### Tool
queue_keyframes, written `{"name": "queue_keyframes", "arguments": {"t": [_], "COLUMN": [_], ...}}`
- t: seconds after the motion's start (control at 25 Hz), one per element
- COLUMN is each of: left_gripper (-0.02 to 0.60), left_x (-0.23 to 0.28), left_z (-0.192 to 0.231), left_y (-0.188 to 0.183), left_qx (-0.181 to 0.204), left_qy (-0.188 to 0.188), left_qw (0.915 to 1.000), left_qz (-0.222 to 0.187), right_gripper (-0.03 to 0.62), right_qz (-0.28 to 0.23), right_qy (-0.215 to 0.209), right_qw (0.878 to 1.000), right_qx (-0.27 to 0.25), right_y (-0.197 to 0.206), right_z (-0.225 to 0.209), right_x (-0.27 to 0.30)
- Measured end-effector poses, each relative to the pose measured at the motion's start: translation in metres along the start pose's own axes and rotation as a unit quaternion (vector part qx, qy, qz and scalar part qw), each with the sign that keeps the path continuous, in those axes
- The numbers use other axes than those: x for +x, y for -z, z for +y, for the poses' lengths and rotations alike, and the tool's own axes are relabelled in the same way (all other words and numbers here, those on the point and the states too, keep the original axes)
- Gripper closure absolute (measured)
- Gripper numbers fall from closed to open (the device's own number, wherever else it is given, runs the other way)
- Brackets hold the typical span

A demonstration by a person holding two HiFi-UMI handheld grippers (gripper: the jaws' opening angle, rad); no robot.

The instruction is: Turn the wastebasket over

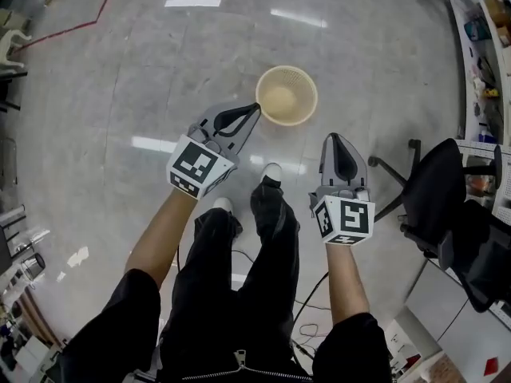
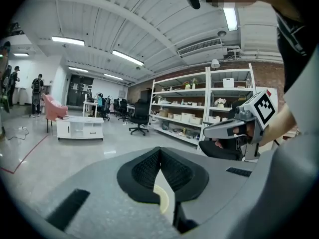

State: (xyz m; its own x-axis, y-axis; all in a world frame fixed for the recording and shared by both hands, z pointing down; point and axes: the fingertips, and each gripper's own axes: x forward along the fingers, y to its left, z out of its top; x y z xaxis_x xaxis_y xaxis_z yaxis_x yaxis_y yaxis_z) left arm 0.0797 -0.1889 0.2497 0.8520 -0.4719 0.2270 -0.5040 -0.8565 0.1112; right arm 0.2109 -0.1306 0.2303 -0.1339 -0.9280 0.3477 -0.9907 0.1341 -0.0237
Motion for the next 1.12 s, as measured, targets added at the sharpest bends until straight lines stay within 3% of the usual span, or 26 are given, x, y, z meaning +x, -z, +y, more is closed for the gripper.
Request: {"name": "queue_keyframes", "arguments": {"t": [0.32,0.64,0.8,1.12], "left_gripper": [0.577,0.577,0.577,0.577], "left_x": [0.062,0.113,0.131,0.145], "left_z": [0.048,0.083,0.095,0.11], "left_y": [0.146,0.26,0.304,0.357], "left_qx": [0.015,0.015,0.007,-0.025], "left_qy": [-0.01,-0.023,-0.031,-0.064], "left_qw": [0.9998,0.9993,0.9989,0.9954], "left_qz": [0.007,-0.027,-0.035,-0.067], "right_gripper": [0.583,0.583,0.583,0.58], "right_qz": [-0.013,-0.008,0.02,0.112], "right_qy": [-0.048,-0.105,-0.134,-0.177], "right_qw": [0.998,0.991,0.983,0.956], "right_qx": [-0.041,-0.083,-0.12,-0.205], "right_y": [0.123,0.241,0.299,0.405], "right_z": [-0.026,-0.017,-0.006,0.022], "right_x": [0.105,0.18,0.205,0.229]}}
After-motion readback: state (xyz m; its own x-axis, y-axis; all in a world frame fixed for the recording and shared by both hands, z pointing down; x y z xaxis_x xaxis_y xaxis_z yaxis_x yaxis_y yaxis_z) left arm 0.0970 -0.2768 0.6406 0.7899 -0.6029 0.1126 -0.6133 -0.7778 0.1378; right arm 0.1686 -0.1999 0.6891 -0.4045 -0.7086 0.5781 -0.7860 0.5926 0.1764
